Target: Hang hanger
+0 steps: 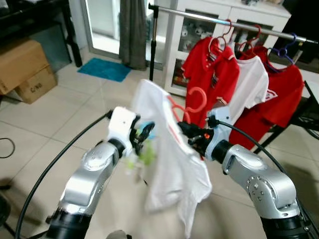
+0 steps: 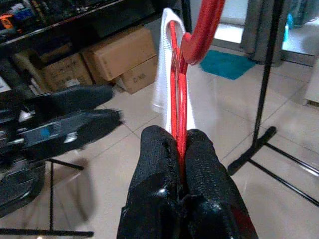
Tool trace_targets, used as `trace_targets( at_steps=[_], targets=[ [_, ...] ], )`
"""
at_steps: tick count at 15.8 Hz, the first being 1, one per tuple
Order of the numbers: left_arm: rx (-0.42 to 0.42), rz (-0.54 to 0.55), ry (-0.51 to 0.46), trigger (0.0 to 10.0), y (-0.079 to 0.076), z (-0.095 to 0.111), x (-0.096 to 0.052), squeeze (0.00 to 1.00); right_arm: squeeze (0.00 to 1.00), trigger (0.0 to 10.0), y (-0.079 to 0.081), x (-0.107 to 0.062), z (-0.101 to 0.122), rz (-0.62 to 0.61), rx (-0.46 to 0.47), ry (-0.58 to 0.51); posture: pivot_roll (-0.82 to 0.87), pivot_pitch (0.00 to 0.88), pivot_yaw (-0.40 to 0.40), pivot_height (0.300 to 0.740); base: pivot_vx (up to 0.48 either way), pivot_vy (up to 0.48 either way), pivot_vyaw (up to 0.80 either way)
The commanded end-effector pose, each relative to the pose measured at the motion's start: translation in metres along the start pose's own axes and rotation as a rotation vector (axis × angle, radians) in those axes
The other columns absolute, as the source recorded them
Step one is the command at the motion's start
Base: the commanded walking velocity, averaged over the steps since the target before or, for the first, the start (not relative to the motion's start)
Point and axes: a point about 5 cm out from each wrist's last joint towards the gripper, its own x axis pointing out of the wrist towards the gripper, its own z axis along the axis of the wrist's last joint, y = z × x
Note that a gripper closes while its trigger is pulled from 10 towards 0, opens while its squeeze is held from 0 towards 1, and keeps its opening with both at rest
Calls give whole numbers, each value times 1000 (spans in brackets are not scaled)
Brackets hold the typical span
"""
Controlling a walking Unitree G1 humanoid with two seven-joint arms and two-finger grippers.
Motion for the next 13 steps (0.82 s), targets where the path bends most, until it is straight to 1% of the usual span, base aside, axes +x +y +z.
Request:
trace_targets(
  at_steps=[1, 2, 4, 5, 8, 9, 10, 11, 13],
  targets=[
    [20, 6, 2, 10000, -1, 0, 5, 0, 0, 10000, 3, -1, 7, 26, -13, -18, -28, 0, -81, 740, 0, 0, 0],
    [14, 24, -27, 10000, -1, 7, 15, 0, 0, 10000, 9, -1, 10, 66, -2, -30, -28, 0, -81, 740, 0, 0, 0],
    [-15, 30, -50, 10000, 0, 10, 19, 0, 0, 10000, 12, -2, 11, 82, 3, -35, -33, 0, -76, 740, 0, 0, 0],
    [-47, 6, -87, 10000, -2, 15, 22, 0, 0, 10000, 15, -2, 12, 100, 5, -48, -35, 0, -75, 740, 0, 0, 0],
    [-41, -31, -108, 10000, -6, 19, 25, 0, 0, 10000, 17, -3, 13, 119, 11, -58, -36, 0, -74, 740, 0, 0, 0],
    [-6, -40, -110, 2627, -7, 20, 27, 0, 0, 10000, 18, -3, 14, 134, 16, -67, -38, 0, -72, 740, 0, 0, 0],
    [16, -43, -111, 1569, -8, 20, 28, 0, 0, 10000, 19, -4, 14, 141, 21, -71, -37, 0, -72, 740, 0, 0, 0],
    [43, -37, -113, 0, -7, 20, 30, 0, 0, 10000, 20, -4, 14, 153, 28, -74, -38, 0, -70, 740, 0, 0, 0],
    [70, -35, -110, 0, -6, 19, 31, 0, 0, 10000, 21, -5, 14, 165, 34, -79, -38, 0, -70, 740, 0, 0, 0]
  ],
)
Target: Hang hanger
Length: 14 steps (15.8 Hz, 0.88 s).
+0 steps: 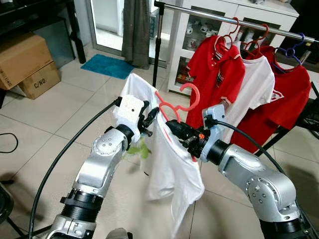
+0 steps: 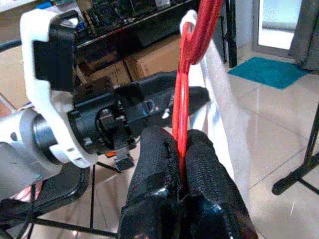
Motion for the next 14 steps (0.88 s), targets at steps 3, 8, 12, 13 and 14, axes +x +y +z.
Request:
trace_targets(
  at_steps=[3, 8, 12, 13, 14],
  targets=[
    [45, -29, -16, 0, -4, 2, 6, 0, 0, 10000, 3, -4, 5, 31, 6, -35, -37, 0, -75, 740, 0, 0, 0],
    [57, -36, -28, 0, -6, 2, 8, 0, 0, 10000, 1, -4, 5, 32, 23, -39, -33, 0, -76, 740, 0, 0, 0],
    [17, 1, -59, 0, -3, 4, 4, 0, 0, 10000, -25, -4, -2, -196, -5, 20, -31, 0, -72, 740, 0, 0, 0],
    [-5, 17, -60, 0, -2, 3, 3, 0, 0, 10000, -34, -5, -5, -272, -29, 49, -31, 0, -72, 740, 0, 0, 0],
    [-21, 36, -52, 0, -1, 1, 1, 0, 0, 10000, -41, -7, -3, -322, -18, 37, -30, 0, -70, 740, 0, 0, 0]
  ],
)
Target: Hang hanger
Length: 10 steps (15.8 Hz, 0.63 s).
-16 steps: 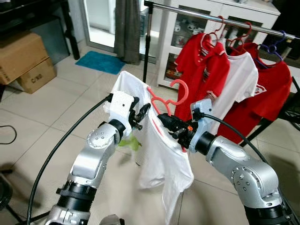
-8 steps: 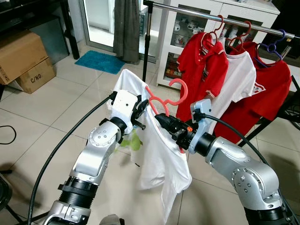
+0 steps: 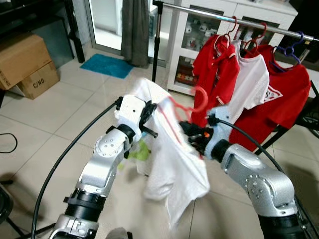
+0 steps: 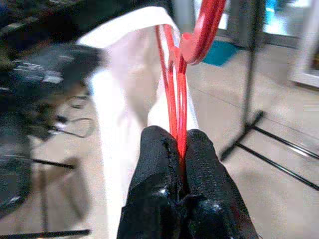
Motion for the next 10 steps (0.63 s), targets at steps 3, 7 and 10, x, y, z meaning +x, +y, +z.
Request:
trace_targets(
  at_steps=[3, 7, 10],
  targets=[
    [-20, 38, -9, 0, 0, 1, -3, 0, 0, 10000, -12, -1, 12, -102, -25, -45, -30, 0, -69, 740, 0, 0, 0],
    [-17, 59, 53, 0, 1, -9, -6, 0, 0, 10000, -10, 1, 18, -95, -23, -82, -31, 0, -72, 740, 0, 0, 0],
    [-33, -12, 61, 3098, -11, -9, -5, 0, 0, 10000, -5, 1, 20, -49, 9, -106, -31, 0, -73, 740, 0, 0, 0]
  ],
)
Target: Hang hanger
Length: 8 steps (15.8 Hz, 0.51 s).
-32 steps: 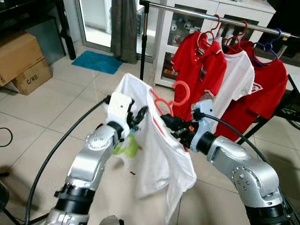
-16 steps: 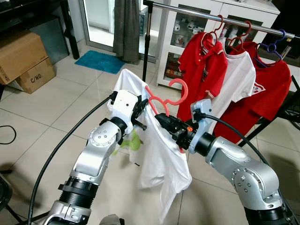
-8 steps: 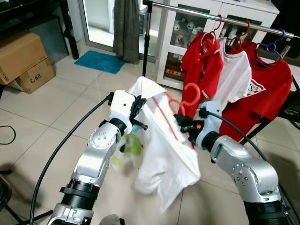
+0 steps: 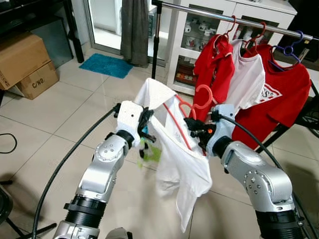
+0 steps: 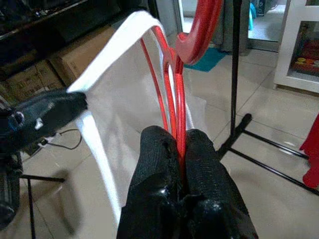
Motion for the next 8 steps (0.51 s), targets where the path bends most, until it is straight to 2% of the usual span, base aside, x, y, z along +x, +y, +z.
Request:
trace_targets(
  at_steps=[1, 8],
  targets=[
    [-11, -57, -5, 0, -9, 2, -1, 0, 0, 10000, -5, -3, 15, -30, -18, -86, -31, 0, -72, 740, 0, 0, 0],
    [19, 67, 89, 0, 6, -8, -8, 0, 0, 10000, -9, -1, 16, -53, 11, -116, -26, 0, -66, 740, 0, 0, 0]
  ],
)
